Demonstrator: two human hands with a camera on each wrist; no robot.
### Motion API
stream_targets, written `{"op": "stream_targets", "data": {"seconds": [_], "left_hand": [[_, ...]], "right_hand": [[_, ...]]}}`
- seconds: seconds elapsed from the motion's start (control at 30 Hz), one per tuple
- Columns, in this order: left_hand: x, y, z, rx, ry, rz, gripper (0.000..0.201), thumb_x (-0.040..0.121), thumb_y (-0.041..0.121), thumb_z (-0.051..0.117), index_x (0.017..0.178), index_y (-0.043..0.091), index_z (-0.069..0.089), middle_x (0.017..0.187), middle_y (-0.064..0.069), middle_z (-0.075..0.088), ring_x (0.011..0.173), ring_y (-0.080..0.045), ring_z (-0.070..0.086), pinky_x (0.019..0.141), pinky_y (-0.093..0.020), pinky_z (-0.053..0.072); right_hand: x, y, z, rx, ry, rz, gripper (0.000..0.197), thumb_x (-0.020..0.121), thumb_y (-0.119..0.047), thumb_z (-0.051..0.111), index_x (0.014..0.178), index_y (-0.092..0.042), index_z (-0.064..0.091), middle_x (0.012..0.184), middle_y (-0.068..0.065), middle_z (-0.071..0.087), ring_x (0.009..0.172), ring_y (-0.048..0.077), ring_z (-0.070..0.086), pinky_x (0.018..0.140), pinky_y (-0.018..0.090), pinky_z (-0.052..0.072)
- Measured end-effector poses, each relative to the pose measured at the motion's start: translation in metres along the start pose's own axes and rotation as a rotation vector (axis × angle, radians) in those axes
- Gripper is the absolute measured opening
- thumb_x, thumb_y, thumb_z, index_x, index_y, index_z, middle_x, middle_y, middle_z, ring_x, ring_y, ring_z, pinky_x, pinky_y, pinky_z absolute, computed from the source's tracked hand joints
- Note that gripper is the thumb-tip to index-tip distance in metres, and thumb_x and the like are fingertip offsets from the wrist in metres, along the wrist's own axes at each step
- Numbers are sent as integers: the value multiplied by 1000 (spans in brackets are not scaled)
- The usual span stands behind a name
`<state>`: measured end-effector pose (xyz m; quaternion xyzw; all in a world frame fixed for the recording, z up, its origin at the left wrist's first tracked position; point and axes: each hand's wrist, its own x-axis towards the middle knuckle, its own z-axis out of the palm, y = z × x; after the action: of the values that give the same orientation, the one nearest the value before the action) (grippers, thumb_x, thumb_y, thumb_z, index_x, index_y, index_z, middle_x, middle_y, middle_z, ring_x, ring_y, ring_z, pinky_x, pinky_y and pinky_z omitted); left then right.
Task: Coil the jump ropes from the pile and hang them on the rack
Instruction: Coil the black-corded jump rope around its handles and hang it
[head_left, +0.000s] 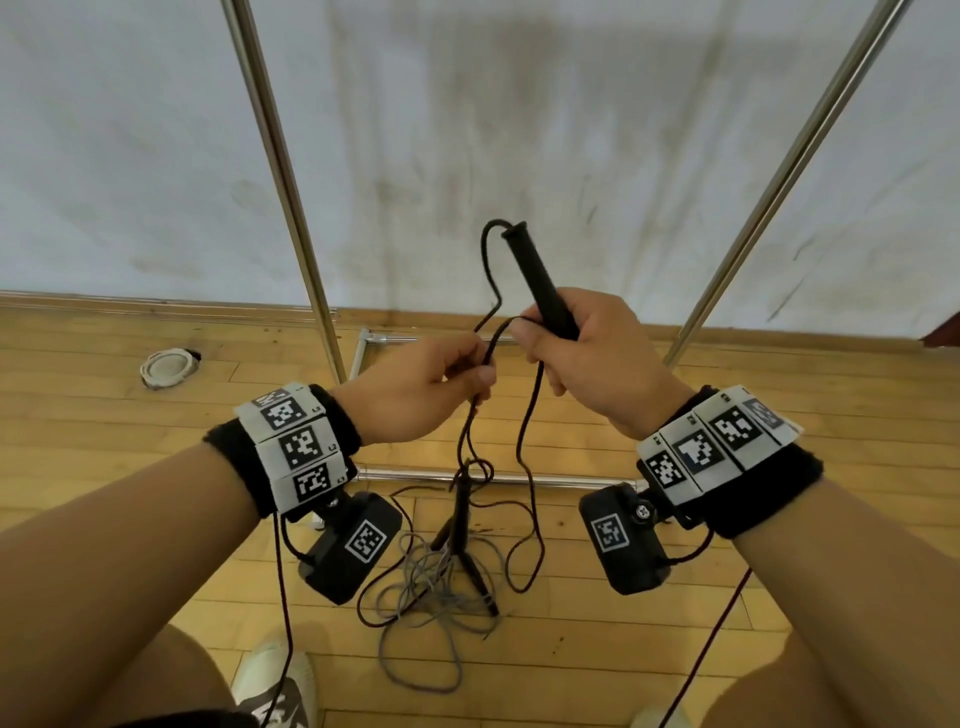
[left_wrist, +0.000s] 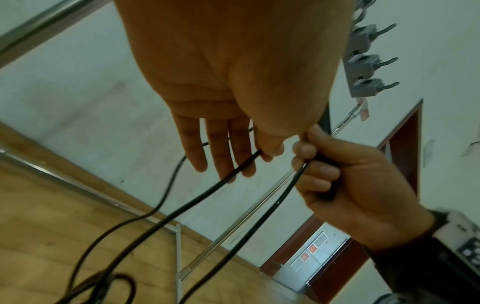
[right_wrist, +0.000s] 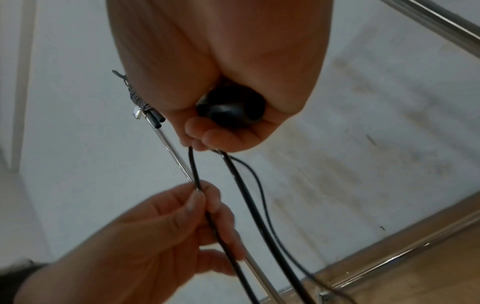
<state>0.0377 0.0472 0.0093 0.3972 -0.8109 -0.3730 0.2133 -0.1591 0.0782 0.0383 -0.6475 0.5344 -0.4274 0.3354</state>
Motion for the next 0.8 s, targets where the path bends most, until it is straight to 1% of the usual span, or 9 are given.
{"op": "stream_targets", "data": {"seconds": [0.13, 0.2, 0.27, 0.37, 0.43, 0.5, 0.57, 0.67, 0.8], "left_hand": [[0, -14, 13, 87, -223, -77, 15, 101, 31, 49, 97, 27, 63, 93, 12, 72, 94, -4, 66, 93, -43, 52], [-3, -21, 21, 164, -321, -129, 18, 102, 32, 48, 96, 29, 65, 96, 13, 72, 95, -2, 65, 96, -41, 51], [-3, -27, 25, 204, -346, -158, 21, 102, 31, 48, 97, 28, 67, 99, 12, 71, 98, -4, 64, 97, -40, 50], [-1, -29, 20, 211, -309, -181, 24, 102, 33, 46, 95, 28, 68, 95, 9, 72, 91, -8, 65, 89, -37, 52], [0, -30, 15, 210, -270, -198, 25, 103, 35, 45, 94, 27, 67, 87, 7, 73, 77, -8, 66, 76, -33, 54], [1, -29, 9, 243, -222, -202, 27, 104, 36, 43, 95, 27, 66, 77, 5, 72, 69, -10, 66, 66, -32, 53], [2, -25, 4, 241, -155, -186, 29, 104, 36, 41, 96, 27, 67, 67, 4, 66, 58, -5, 62, 58, -29, 51], [5, -12, -2, 229, -89, -119, 30, 103, 39, 41, 95, 31, 68, 64, 6, 53, 50, -4, 48, 53, -28, 46], [5, 8, -5, 178, -56, -8, 27, 101, 38, 47, 94, 28, 71, 63, 9, 57, 47, -1, 47, 47, -14, 38]], "right_hand": [[1, -6, -7, 92, 82, -51, 8, 92, -23, 66, 92, -15, 64, 70, 3, 63, 49, 10, 53, 52, 25, 51], [3, -8, -14, 139, 144, -82, 6, 93, -22, 66, 92, -17, 64, 68, -4, 63, 50, 8, 55, 52, 22, 50], [6, -8, -23, 148, 200, -101, 3, 93, -21, 65, 91, -20, 63, 66, -8, 64, 50, 7, 56, 52, 21, 49], [9, -3, -33, 129, 299, -92, 5, 94, -19, 64, 89, -21, 64, 65, -8, 62, 49, 8, 56, 51, 21, 49], [11, 3, -40, 66, 373, -73, 2, 94, -20, 65, 94, -20, 67, 71, -3, 62, 54, 14, 57, 55, 29, 51], [12, 10, -46, -10, 390, -48, 9, 94, -21, 65, 103, -21, 68, 85, 4, 65, 63, 20, 57, 63, 38, 54], [9, 15, -47, -41, 320, -24, 12, 93, -21, 66, 104, -26, 68, 90, -1, 66, 63, 16, 56, 63, 36, 54], [-1, 21, -36, -115, 143, 8, 13, 92, -24, 67, 101, -33, 67, 76, -10, 62, 51, 8, 53, 54, 28, 51], [-11, 24, -17, -220, -89, -6, 23, 91, -31, 67, 114, -31, 66, 63, -17, 59, 53, 4, 53, 56, 33, 50]]}}
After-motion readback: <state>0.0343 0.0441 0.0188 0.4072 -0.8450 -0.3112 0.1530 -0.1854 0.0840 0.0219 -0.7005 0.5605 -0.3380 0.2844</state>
